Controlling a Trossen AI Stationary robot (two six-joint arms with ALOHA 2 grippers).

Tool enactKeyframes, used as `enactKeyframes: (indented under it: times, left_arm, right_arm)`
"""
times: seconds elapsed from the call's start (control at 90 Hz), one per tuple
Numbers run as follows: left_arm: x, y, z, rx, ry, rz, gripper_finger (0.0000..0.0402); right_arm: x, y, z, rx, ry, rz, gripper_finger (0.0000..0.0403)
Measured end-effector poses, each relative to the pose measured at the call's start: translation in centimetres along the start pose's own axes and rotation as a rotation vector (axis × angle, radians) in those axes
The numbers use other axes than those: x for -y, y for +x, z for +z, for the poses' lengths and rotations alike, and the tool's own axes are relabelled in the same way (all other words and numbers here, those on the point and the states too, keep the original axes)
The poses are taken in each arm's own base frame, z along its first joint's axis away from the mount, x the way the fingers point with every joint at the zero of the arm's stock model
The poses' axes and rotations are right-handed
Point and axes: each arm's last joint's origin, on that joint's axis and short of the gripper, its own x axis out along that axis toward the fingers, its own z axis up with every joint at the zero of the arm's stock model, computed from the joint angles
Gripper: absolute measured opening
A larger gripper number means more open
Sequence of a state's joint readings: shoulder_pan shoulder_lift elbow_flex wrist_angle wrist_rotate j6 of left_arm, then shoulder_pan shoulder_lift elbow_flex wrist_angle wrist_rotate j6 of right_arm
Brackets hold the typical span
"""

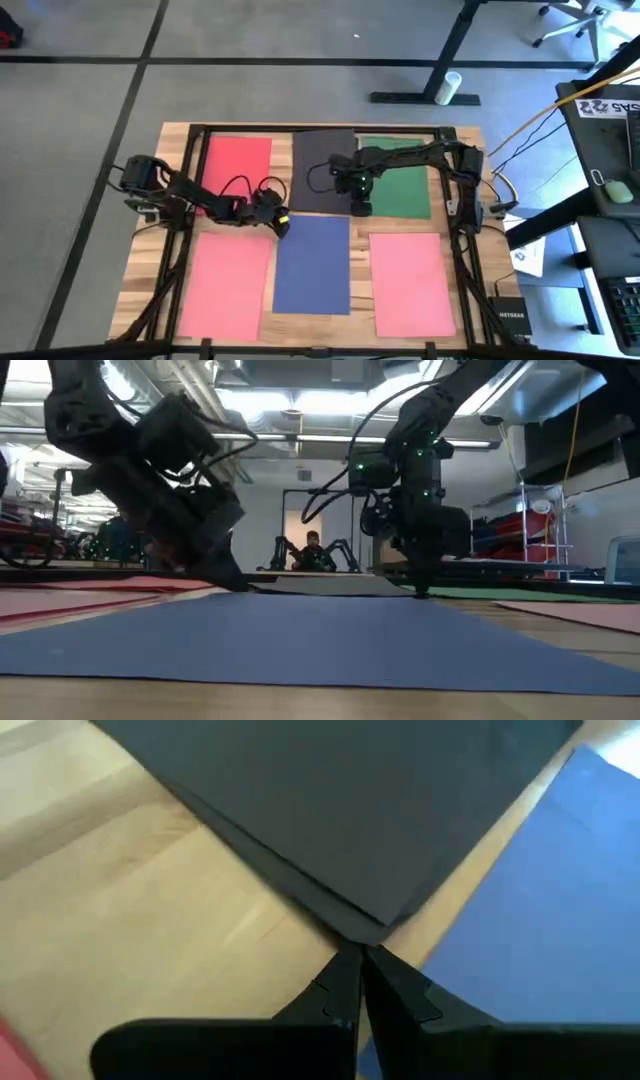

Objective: Organize paper
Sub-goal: Adjust the blue paper

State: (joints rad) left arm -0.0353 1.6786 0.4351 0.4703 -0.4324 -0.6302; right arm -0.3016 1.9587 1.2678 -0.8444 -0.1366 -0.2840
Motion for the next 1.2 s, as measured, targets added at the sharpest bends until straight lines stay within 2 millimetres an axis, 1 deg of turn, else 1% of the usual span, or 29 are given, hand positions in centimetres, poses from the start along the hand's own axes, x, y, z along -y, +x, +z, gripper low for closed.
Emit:
enactKeyframes:
  times: [0.322,0.578,0.644,0.7,0.767,0.822,0.933,1.0,1.122,1.2]
  left_arm:
    - [-0.1,0.2,-0.2,-0.011,0.006,0.004,0.0]
    - [-0.1,0.2,-0.3,-0.017,0.007,0.003,0.0]
    - [-0.1,0.2,-0.3,-0.018,0.008,0.003,0.0]
    - [-0.1,0.2,-0.3,-0.019,0.008,0.002,0.0]
    - [-0.1,0.2,-0.3,-0.02,0.008,0.002,0.0]
    - [-0.1,0.2,-0.3,-0.02,0.008,0.002,0.0]
    - [-0.1,0.2,-0.3,-0.02,0.008,0.003,0.0]
    - [-0.1,0.2,-0.3,-0.021,0.009,0.003,0.0]
    - [-0.1,0.2,-0.3,-0.021,0.009,0.003,0.0]
    - [-0.1,0.2,-0.3,-0.021,0.008,0.003,0.0]
  right_arm:
    - [-0.1,-0.1,0.1,0.019,-0.002,0.032,0.0]
    - [-0.3,-1.5,0.9,0.037,-0.003,0.105,0.0]
    - [-0.5,-1.9,0.9,0.029,0.001,0.149,0.0]
    - [-0.8,-2.0,0.9,0.029,0.006,0.23,0.0]
    - [-1.6,-2.0,0.9,0.047,-0.002,0.327,0.0]
    - [-2.4,-1.7,1.0,0.042,-0.023,0.355,0.0]
    - [-3.9,-0.8,1.3,0.041,-0.069,0.294,0.0]
    - [-4.4,-0.4,1.5,0.053,-0.079,0.24,0.0]
    - [-4.4,0.0,1.7,0.054,-0.061,0.117,0.0]
    - [-4.2,0.0,1.7,0.054,-0.044,0.09,0.0]
